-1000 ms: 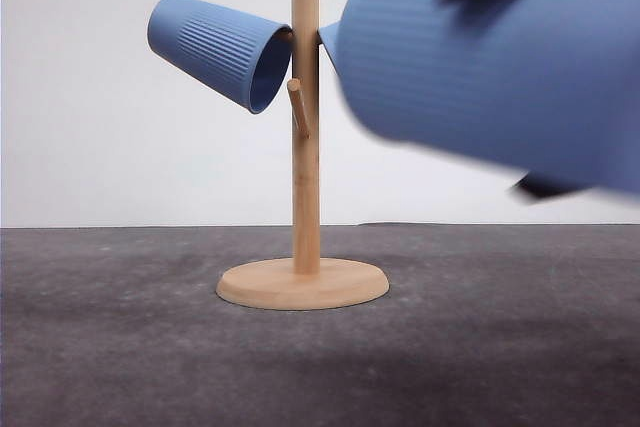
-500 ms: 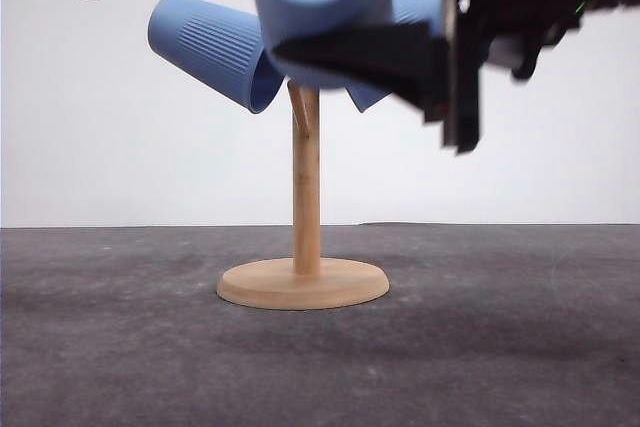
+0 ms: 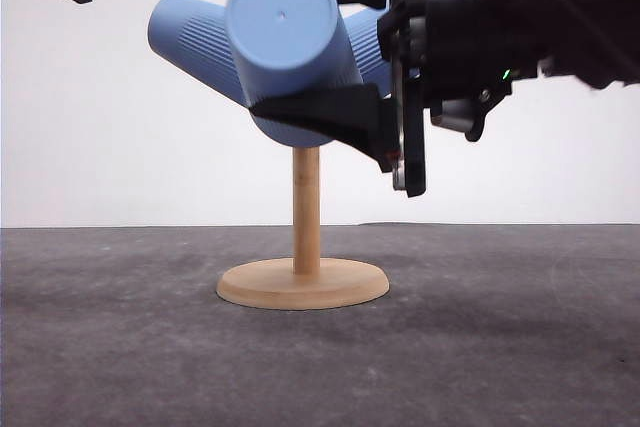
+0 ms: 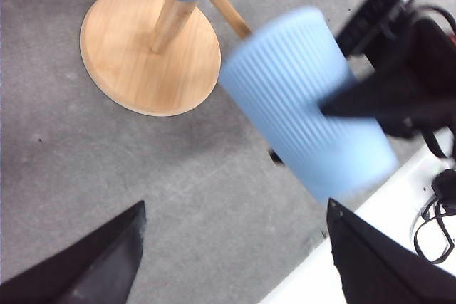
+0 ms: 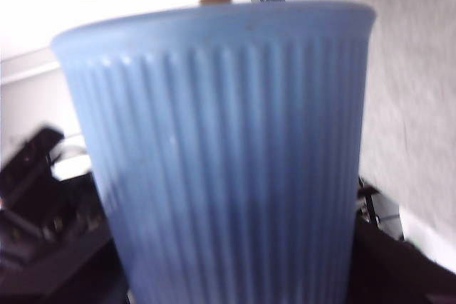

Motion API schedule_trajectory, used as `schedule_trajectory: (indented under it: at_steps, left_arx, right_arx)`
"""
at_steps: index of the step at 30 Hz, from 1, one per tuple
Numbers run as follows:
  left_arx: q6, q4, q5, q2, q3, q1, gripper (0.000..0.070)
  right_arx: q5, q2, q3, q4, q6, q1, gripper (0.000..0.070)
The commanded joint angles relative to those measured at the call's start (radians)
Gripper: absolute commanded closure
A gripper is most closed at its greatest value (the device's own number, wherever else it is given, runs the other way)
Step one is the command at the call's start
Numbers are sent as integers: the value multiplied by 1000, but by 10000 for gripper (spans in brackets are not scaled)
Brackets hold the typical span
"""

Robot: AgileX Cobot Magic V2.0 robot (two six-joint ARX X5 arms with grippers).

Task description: Place three cups

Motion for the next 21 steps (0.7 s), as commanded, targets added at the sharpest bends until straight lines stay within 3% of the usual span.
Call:
schedule_trajectory:
  at_steps: [1, 11, 17, 21]
  left_arx:
    - [8, 8, 2, 6, 23, -4, 214]
    - [8, 16, 2, 6, 23, -4, 214]
    - [4, 15, 2, 6, 23, -4, 214]
    - [3, 15, 2, 6, 23, -5, 214]
  right_arx:
    - [-14, 22, 18, 16, 11, -18, 282]
    - [-109, 132, 103, 17, 10, -81, 267]
    - [-96, 147, 124, 16, 11, -81, 145]
    - [-109, 147, 124, 16, 10, -81, 135]
